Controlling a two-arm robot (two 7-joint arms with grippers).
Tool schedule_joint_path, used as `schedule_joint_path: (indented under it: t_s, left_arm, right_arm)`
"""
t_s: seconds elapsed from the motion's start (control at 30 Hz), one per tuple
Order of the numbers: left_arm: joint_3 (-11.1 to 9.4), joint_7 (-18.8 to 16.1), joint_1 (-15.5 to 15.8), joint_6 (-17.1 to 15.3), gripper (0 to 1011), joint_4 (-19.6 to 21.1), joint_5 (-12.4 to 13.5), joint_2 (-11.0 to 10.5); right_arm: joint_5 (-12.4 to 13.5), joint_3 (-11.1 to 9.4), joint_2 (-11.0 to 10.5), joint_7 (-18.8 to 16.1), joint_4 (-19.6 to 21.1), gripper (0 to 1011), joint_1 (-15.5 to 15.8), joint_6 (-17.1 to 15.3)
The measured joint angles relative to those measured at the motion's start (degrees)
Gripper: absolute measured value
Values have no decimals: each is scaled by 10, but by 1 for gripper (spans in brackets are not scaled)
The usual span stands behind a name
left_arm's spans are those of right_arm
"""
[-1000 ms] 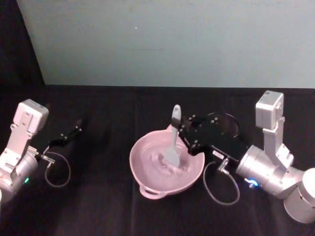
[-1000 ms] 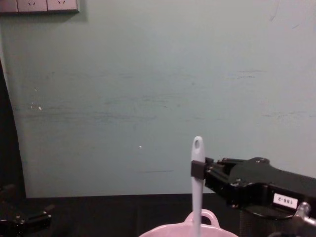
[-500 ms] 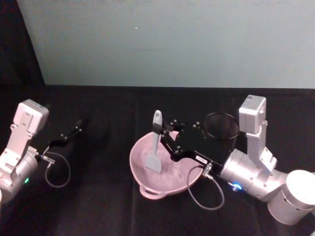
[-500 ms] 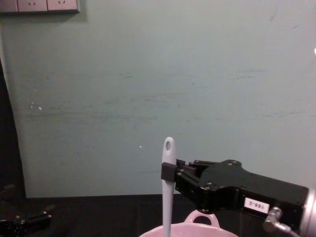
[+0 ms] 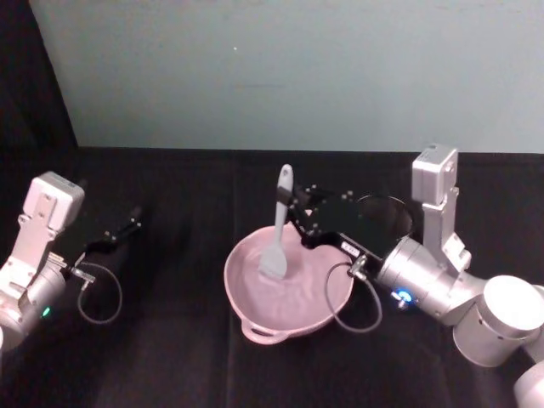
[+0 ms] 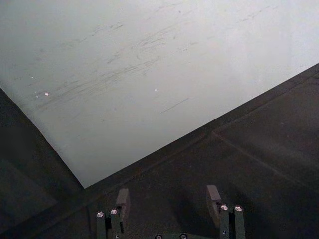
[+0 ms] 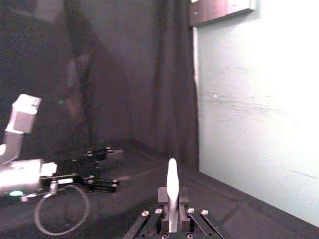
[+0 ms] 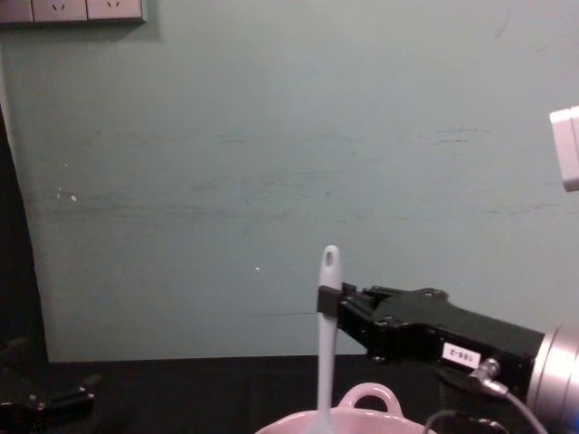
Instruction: Use the one hand to pick up the spoon and stir the clear water in the bowl.
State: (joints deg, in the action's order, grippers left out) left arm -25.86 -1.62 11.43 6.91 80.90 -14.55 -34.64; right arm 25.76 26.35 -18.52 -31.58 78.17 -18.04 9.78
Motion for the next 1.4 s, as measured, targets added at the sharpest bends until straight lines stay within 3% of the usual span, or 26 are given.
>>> schedule_joint_path:
  t_s: [0.37,0.6,1.07,1.23,1.4]
  left_arm:
    - [0,0,0,0,1005,0,0,0]
    - [0,0,0,0,1005,0,0,0]
    - [0,0,0,0,1005,0,0,0]
    - [0,0,0,0,1005,0,0,0]
    - [0,0,0,0,1005,0,0,0]
  right_arm:
    - [-6,-29,-17,16,10,119,10,2]
    - [-19,-32,-33,16,37,119,26,1]
    - [-32,-2,-50,-19,91,119,53,7]
    - [-27,9,-44,-26,97,119,53,8]
    - [-18,18,-30,-30,74,119,36,5]
